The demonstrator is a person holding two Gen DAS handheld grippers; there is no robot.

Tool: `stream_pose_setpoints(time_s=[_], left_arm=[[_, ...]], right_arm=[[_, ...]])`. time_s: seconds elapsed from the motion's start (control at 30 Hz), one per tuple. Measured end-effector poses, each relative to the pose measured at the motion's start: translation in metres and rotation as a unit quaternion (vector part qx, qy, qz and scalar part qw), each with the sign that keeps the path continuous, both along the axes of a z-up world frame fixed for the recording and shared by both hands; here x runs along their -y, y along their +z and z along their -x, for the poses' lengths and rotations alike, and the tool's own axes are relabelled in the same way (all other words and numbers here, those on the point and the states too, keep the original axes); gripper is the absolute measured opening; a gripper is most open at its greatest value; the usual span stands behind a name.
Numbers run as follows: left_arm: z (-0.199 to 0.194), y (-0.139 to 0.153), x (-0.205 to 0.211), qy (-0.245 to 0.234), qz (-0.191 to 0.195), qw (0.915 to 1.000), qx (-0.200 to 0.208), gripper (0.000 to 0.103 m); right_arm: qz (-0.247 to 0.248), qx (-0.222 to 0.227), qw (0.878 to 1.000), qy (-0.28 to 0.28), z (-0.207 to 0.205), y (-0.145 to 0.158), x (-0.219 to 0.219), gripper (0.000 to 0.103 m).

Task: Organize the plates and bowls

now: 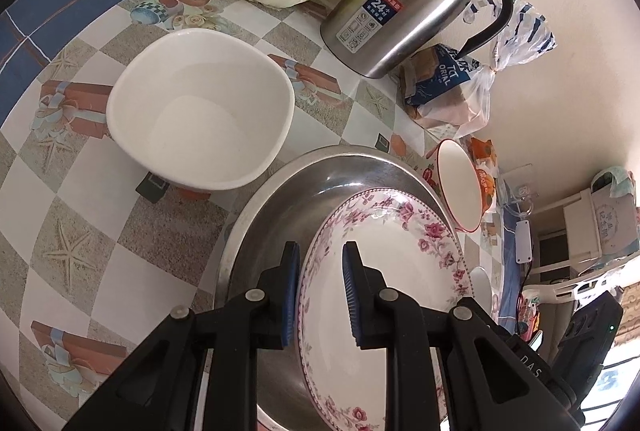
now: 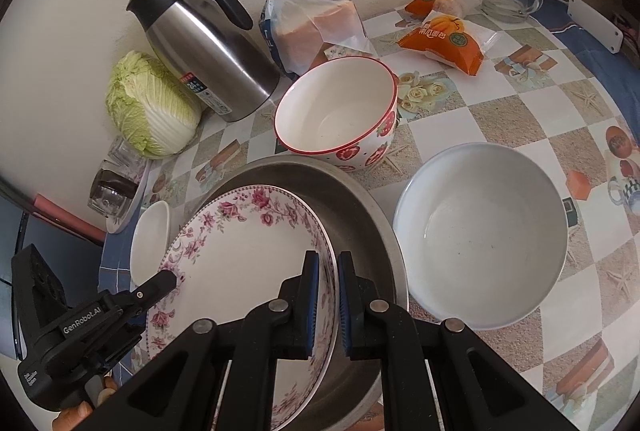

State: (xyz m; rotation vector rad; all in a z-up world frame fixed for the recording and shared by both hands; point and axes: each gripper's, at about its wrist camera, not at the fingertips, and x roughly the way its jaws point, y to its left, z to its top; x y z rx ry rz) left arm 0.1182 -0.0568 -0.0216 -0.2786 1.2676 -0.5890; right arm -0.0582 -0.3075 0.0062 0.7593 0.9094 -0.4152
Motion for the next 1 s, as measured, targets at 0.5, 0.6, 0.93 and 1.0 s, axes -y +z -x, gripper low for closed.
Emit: stream_pose_setpoints(time_s=[0.5, 0.6, 0.93, 1.0], left_arm=[[-0.002, -0.012, 0.005, 0.002, -0.011, 0.9999, -0.007, 0.022], [-0.002, -0.011, 0.007, 0.002, -0.012, 0.9999, -0.003, 0.022], [-0.006, -0.017, 0.004, 0.005, -0.010, 0.9999, -0.008, 0.023], [-0.007, -0.018, 0.003, 0.005, -0.011, 0.9999, -0.009, 0.023]], right_arm=[[-0.004, -0.023, 1.000, 0.000, -0.003, -0.017, 0.002, 0.010], [0.000, -0.023, 1.000, 0.000, -0.004, -0.016, 0.001, 0.010], [0.004, -0.029, 1.000, 0.003, -0.005, -0.020, 0.000, 0.010], [0.005, -0.031, 1.000, 0.004, -0.006, -0.020, -0.001, 0.010]])
